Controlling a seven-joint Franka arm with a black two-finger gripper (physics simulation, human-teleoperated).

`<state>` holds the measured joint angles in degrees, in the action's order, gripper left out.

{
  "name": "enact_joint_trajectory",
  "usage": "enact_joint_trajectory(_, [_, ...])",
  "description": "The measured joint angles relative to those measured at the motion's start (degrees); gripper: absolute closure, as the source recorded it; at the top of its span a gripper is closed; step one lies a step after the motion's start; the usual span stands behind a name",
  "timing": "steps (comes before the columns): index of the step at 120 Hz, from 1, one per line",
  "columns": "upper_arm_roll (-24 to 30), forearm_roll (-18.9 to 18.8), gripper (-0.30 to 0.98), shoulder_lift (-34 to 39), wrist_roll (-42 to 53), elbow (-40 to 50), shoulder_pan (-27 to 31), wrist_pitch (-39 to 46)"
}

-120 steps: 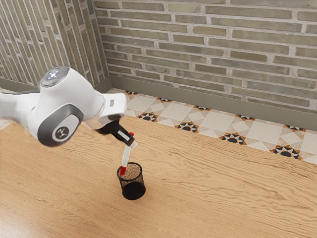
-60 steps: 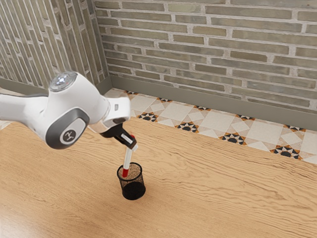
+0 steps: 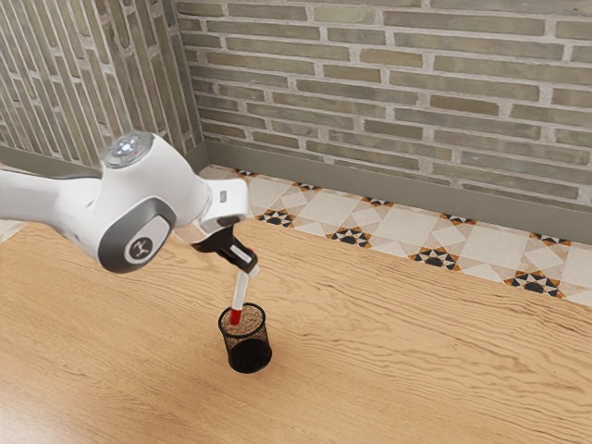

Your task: Put the marker into the pen holder.

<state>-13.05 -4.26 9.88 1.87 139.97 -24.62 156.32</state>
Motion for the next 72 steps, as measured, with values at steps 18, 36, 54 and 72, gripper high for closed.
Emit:
enact_joint_trajectory(18, [0.00,0.03,0.71,-0.34,0.19,-0.02,0.01,0.12])
enact_joint_trajectory(36, [0.01,0.05,0.71,-0.71,0.36,-0.02,0.01,0.44])
enact_joint_trajectory(54, [0.01,0.01,0.71,-1.86,0.50,-0.85,0.10,0.81])
enact_joint_trajectory(72, [0.02,0.01,0.71,-2.39,0.64,-0.90,0.11,1.28])
